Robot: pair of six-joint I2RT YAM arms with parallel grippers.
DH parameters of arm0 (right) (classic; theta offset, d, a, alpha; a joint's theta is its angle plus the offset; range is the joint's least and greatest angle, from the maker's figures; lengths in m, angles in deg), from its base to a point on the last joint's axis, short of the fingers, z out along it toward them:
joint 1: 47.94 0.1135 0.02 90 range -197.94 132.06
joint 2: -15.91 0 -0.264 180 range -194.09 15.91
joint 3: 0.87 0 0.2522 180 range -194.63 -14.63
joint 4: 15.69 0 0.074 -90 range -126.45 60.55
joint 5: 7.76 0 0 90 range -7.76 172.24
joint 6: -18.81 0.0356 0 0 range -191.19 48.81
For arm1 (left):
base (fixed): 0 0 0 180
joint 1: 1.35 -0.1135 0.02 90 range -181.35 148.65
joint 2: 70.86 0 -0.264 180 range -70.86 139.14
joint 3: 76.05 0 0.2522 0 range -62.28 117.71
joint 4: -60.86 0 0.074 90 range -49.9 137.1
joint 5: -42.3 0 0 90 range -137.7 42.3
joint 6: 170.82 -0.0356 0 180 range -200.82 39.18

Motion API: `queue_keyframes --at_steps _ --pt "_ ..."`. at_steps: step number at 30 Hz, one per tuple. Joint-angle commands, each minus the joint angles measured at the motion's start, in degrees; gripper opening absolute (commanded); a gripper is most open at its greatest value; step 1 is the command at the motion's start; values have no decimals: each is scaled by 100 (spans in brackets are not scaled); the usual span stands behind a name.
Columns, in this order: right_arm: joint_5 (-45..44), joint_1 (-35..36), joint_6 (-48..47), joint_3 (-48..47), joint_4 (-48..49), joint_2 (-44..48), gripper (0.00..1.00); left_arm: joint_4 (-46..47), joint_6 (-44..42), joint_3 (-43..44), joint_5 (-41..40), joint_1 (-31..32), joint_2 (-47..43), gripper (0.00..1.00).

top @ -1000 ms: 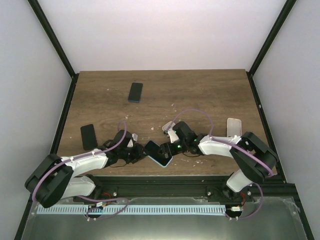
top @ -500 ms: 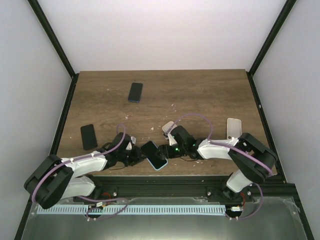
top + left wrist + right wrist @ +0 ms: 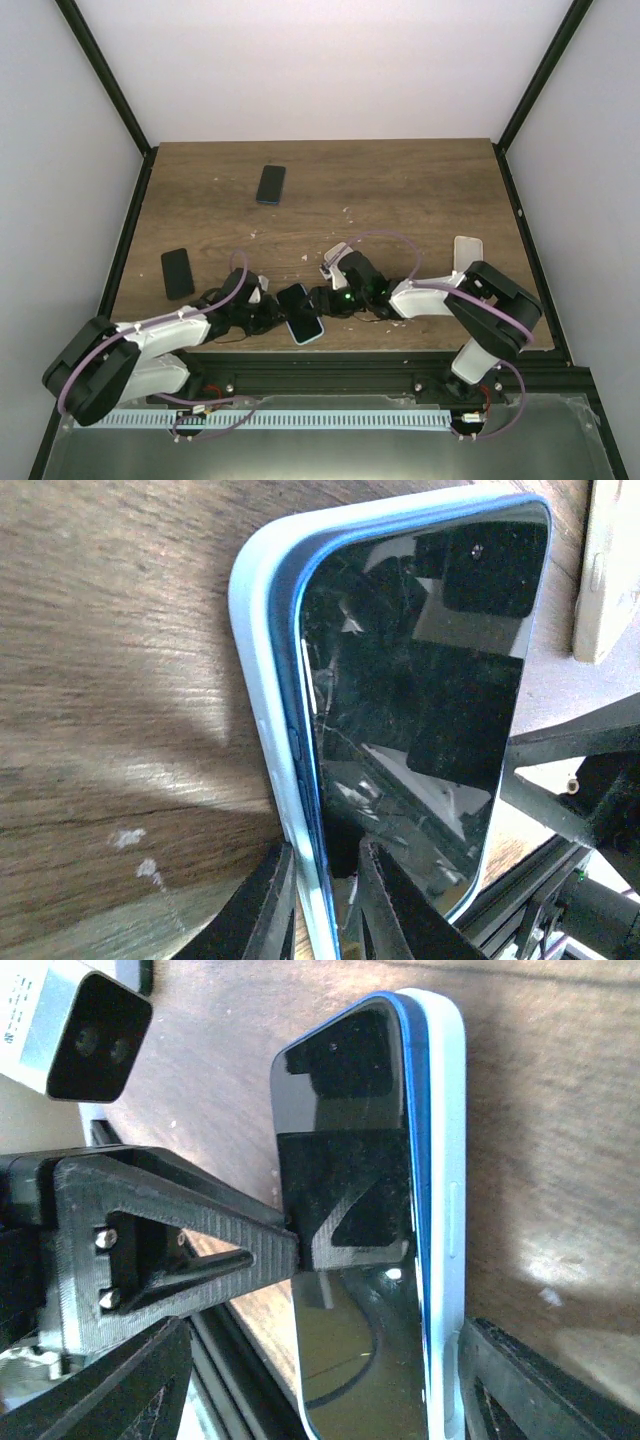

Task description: Put the phone into the phone case

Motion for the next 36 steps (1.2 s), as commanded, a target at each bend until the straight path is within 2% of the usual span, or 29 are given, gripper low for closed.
queue_keyframes --at_steps 1,7,10,15,24,30,33,36 --pt "525 82 716 212 1206 297 73 -220 -127 -128 28 -5 -347 19" --pt "671 109 1072 401 1774 121 73 -41 36 -367 66 -6 -702 20" --pt "751 116 1327 548 2301 43 72 -53 36 -397 106 -8 -690 17" --pt "743 135 1286 431 2233 -57 71 -17 55 -466 101 -10 -796 14" --pt "1116 179 1246 310 2360 -525 52 -60 40 -480 12 -9 -869 14" --pt "522 179 784 240 1517 -203 25 -372 -1 -381 -117 -14 -1094 15" --pt "210 178 525 289 1263 151 16 -714 -40 -245 -194 -50 -1382 19" --pt "-9 179 134 280 936 568 11 -913 -34 -75 5 -192 -1828 27"
